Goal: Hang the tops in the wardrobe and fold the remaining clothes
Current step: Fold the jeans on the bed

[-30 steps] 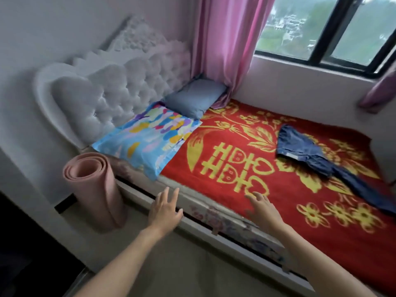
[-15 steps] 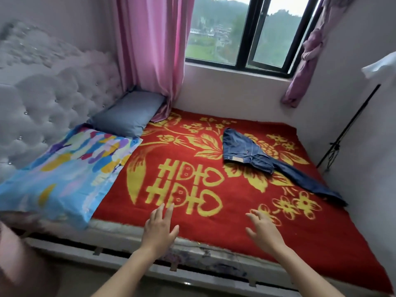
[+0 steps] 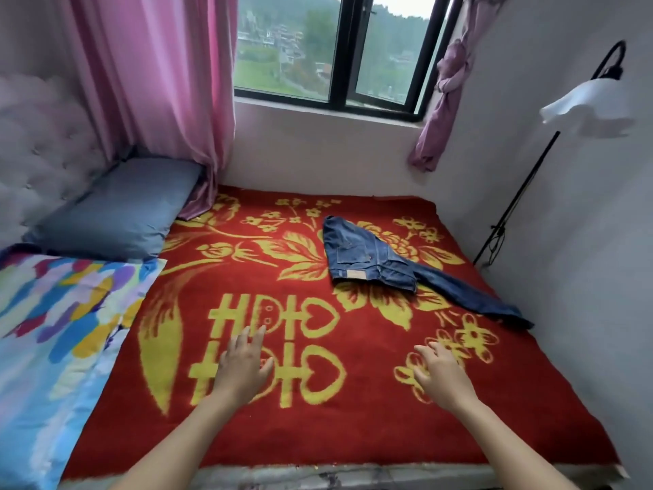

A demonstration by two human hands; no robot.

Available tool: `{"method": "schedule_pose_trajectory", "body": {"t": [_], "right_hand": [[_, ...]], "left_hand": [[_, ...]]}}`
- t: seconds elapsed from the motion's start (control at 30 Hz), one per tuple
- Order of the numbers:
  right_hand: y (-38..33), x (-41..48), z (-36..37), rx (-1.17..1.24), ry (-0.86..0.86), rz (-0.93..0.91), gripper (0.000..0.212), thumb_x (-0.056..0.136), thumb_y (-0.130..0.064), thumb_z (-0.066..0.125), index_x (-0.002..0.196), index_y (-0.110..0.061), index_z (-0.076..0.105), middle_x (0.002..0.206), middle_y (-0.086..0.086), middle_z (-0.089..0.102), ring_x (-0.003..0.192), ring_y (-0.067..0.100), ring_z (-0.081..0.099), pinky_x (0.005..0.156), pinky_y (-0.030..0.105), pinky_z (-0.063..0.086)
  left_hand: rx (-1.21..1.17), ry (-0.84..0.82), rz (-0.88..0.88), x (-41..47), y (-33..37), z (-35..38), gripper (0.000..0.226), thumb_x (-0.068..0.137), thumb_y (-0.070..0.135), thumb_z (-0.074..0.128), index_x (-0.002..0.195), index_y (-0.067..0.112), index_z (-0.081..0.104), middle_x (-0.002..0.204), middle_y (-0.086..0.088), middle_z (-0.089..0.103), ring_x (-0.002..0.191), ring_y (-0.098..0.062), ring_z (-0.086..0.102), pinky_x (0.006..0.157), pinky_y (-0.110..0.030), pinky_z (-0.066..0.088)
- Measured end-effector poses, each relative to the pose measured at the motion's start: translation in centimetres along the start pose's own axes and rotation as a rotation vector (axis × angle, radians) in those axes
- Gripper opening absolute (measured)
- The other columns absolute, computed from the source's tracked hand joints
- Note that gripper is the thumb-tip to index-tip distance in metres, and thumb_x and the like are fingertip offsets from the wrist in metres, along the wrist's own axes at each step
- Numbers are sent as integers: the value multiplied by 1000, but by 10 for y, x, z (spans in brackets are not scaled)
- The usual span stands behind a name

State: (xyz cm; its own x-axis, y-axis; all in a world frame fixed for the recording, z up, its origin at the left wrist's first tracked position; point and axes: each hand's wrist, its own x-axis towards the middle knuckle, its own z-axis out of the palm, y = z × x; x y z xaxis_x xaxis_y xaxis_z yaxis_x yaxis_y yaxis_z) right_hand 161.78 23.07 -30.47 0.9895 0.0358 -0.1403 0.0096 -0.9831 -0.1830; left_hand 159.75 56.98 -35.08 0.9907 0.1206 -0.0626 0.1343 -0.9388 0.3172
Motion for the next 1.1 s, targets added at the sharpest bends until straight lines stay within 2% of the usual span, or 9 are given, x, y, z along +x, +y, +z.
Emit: {"method": "schedule_pose_trajectory", "body": {"t": [0.17, 0.27, 0.4, 0.5, 0.83, 0.97, 1.1], "right_hand": [[22, 39, 1, -1, -29, 62, 51, 97, -30, 46, 145, -19, 32, 152, 7, 25, 138, 20, 28, 108, 35, 35], [39, 73, 3, 10, -36, 71, 51, 97, -30, 46, 145, -19, 32, 151, 7, 26, 140, 21, 24, 109, 33, 32], [69, 128, 10, 37, -82, 79, 52, 97, -31, 45, 145, -20, 30, 151, 5, 25, 139, 21, 24, 107, 33, 35], [101, 185, 15, 81, -120, 80, 53, 97, -30, 45, 146, -19, 29, 152, 7, 23, 140, 22, 22, 110, 35, 31], [194, 319, 77, 116, -341, 129, 53, 96, -26, 46, 145, -18, 29, 150, 10, 26, 137, 25, 26, 109, 36, 31], [204, 339, 103, 119, -437, 162, 54, 96, -26, 44, 146, -16, 26, 150, 10, 26, 137, 25, 26, 109, 36, 32], [208, 393, 121, 95, -465, 169, 54, 96, -26, 43, 146, -17, 24, 149, 8, 26, 136, 24, 28, 106, 36, 34]], "left_hand": [[28, -89, 23, 34, 17, 26, 65, 96, 46, 40, 150, 25, 9, 155, -5, 14, 142, -23, 15, 110, -39, 27], [51, -112, 21, 59, 30, 35, 65, 96, 45, 40, 149, 26, 9, 156, -5, 13, 142, -23, 15, 110, -39, 26], [87, -113, -35, 103, 48, 48, 64, 96, 46, 40, 149, 28, 10, 155, -5, 14, 142, -23, 15, 110, -39, 26], [105, -138, -94, 141, 77, 65, 64, 95, 46, 40, 149, 27, 11, 155, -4, 15, 142, -23, 16, 110, -39, 27], [125, -437, -185, 232, 191, 157, 63, 97, 42, 39, 150, 22, 10, 156, -8, 13, 142, -25, 13, 111, -39, 23], [154, -511, -231, 247, 191, 167, 63, 97, 41, 39, 150, 24, 8, 156, -8, 12, 143, -24, 13, 112, -38, 22], [192, -519, -292, 282, 182, 172, 63, 97, 40, 38, 150, 25, 7, 156, -6, 10, 143, -23, 13, 112, -38, 24]]}}
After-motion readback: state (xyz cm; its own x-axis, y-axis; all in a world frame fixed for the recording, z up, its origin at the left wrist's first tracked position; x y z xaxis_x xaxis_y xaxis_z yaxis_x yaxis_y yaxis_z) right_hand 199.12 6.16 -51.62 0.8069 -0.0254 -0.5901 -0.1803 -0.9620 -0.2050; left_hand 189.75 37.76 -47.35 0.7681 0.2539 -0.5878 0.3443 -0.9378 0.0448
